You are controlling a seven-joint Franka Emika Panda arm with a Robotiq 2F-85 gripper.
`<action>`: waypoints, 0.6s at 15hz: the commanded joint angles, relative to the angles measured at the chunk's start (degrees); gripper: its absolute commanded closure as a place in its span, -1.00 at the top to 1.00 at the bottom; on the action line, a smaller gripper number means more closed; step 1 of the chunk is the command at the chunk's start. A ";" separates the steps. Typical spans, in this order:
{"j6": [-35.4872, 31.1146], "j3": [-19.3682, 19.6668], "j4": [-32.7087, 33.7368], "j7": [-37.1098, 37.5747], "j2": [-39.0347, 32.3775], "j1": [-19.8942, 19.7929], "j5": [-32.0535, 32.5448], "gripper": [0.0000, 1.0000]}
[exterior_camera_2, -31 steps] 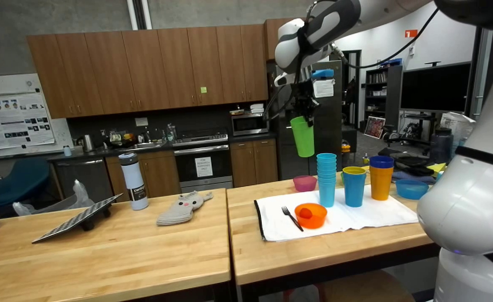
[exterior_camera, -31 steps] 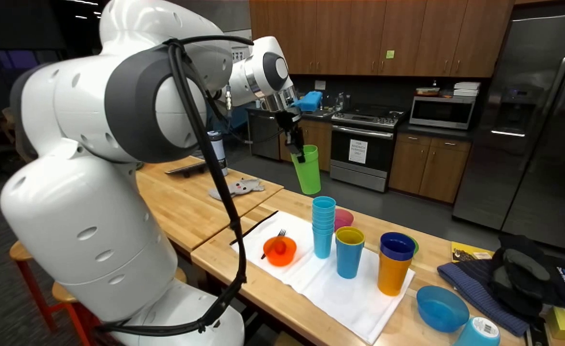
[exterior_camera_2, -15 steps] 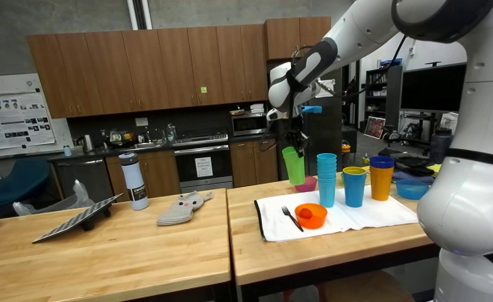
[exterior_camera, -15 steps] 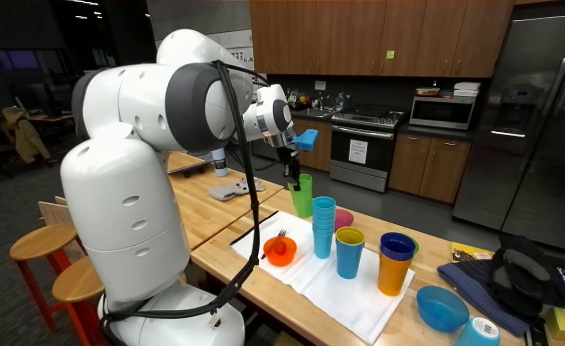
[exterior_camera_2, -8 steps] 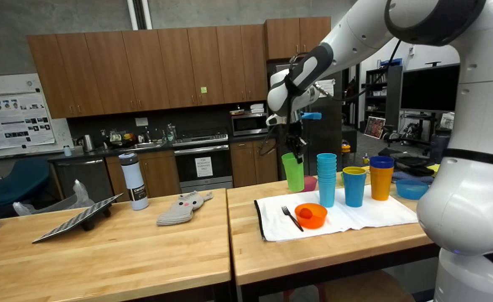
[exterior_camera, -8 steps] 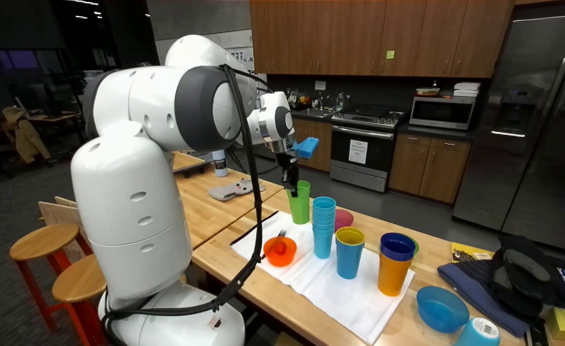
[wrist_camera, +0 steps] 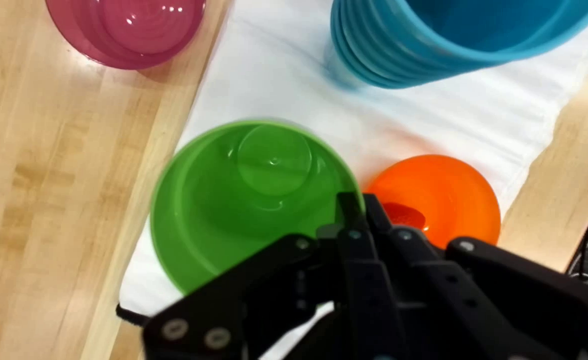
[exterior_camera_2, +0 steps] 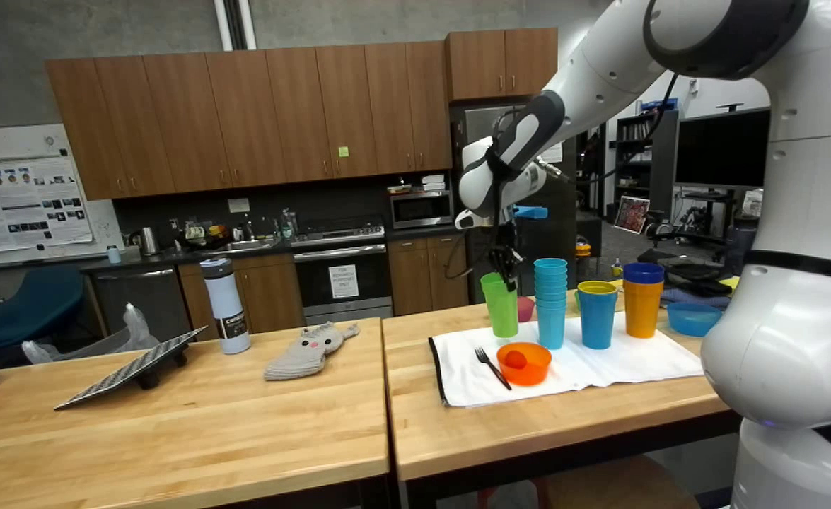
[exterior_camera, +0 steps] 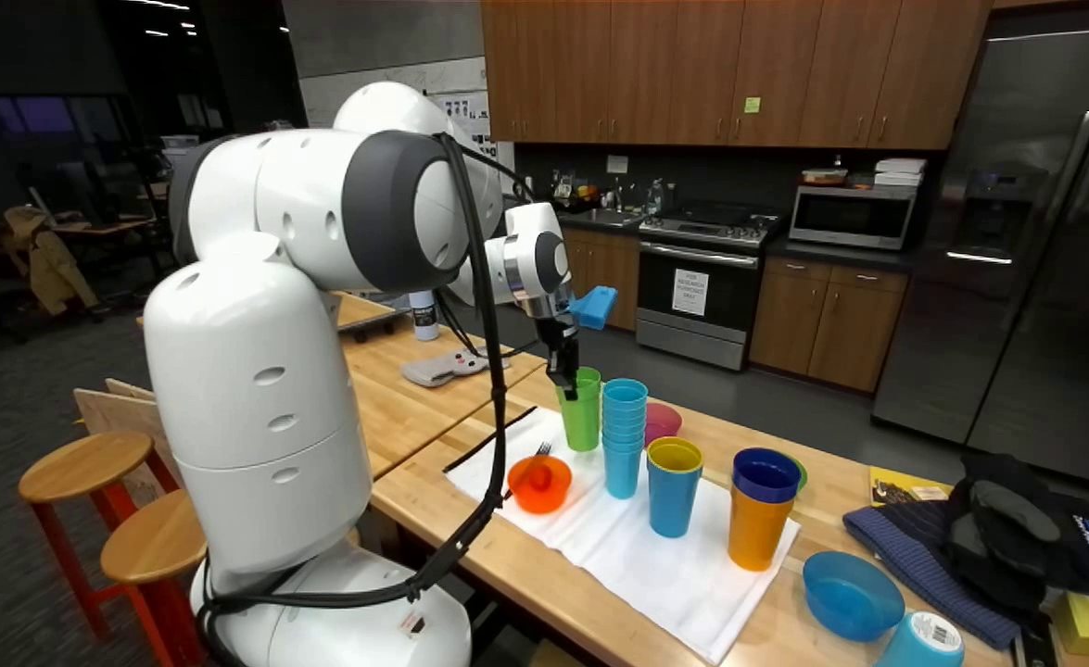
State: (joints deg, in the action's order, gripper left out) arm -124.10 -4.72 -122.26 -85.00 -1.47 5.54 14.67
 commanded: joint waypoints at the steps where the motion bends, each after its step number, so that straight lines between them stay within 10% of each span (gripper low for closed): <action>1: -3.26 0.25 -1.55 -0.10 -1.01 -0.85 0.77 -0.98; 5: -4.46 0.22 -2.05 -0.81 -2.25 -1.44 0.38 -0.98; 6: -3.76 0.20 -1.85 -0.10 -2.38 -1.44 0.62 -0.41; 7: -3.13 -0.05 -1.55 -0.13 -2.66 -1.31 0.01 -0.90; 9: -3.13 -0.06 -1.55 -0.12 -2.90 -1.36 0.02 -0.68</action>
State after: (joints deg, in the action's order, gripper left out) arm -127.41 -4.57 -123.92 -85.12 -4.36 4.36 14.70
